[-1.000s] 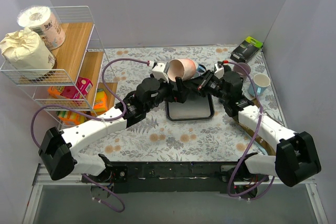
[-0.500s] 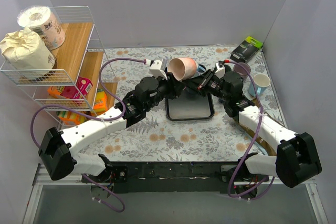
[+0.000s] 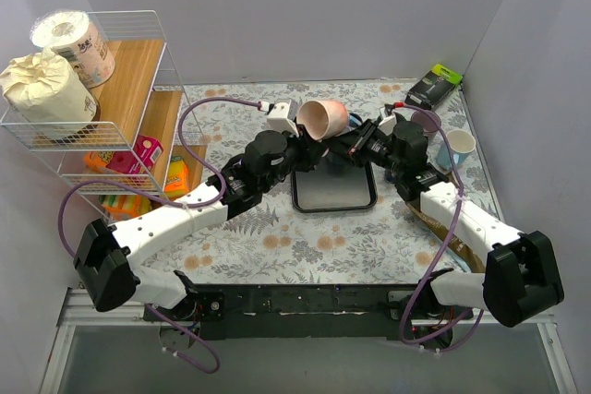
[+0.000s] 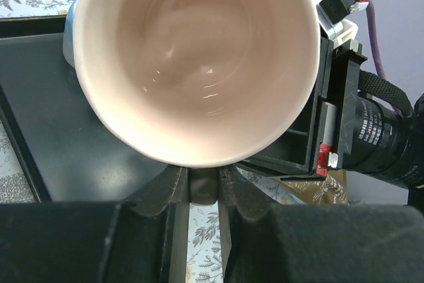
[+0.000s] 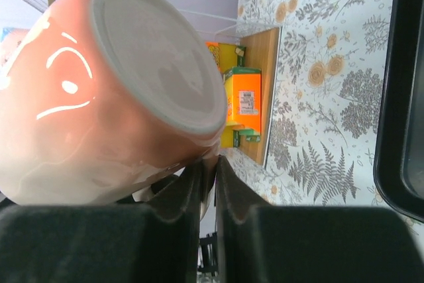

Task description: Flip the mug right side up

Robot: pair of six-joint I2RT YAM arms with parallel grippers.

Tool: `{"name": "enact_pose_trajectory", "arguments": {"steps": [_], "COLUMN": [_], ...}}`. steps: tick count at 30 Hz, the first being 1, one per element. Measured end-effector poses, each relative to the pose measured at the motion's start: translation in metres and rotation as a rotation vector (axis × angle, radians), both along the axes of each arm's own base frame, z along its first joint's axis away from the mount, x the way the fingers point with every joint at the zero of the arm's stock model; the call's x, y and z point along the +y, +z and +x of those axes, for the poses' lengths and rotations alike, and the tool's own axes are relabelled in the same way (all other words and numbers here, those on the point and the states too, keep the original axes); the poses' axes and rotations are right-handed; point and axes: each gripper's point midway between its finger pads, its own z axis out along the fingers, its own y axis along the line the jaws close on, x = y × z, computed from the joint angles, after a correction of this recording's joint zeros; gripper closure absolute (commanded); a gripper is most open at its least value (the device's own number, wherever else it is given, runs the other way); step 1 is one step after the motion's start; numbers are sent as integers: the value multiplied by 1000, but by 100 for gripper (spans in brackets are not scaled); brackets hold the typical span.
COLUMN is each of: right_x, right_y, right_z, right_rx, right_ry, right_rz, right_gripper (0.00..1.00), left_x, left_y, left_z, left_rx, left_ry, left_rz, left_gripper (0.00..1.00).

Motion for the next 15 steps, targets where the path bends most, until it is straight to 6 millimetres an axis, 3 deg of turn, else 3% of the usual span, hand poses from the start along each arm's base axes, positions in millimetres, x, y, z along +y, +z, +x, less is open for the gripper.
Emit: {"name": "enact_pose_trajectory", "arguments": {"steps": [5,8,15], "right_x": [4,4,8], "right_y": [-2,-2,-2], "right_z": [-4,-5,-12], "right_rx": [-11,-14,-10], "right_ry": [34,43,84], "right_rz": [-15,-19,-65], "right_gripper": [48,38,33], "left_x": [6,13,41], "left_y": [-8,-23,-77], "left_z": [6,12,16], "left_rx": [41,80,192], "left_ry": [55,107,210], "left_rz": [48,106,301], "left_gripper": [100,100,100]}}
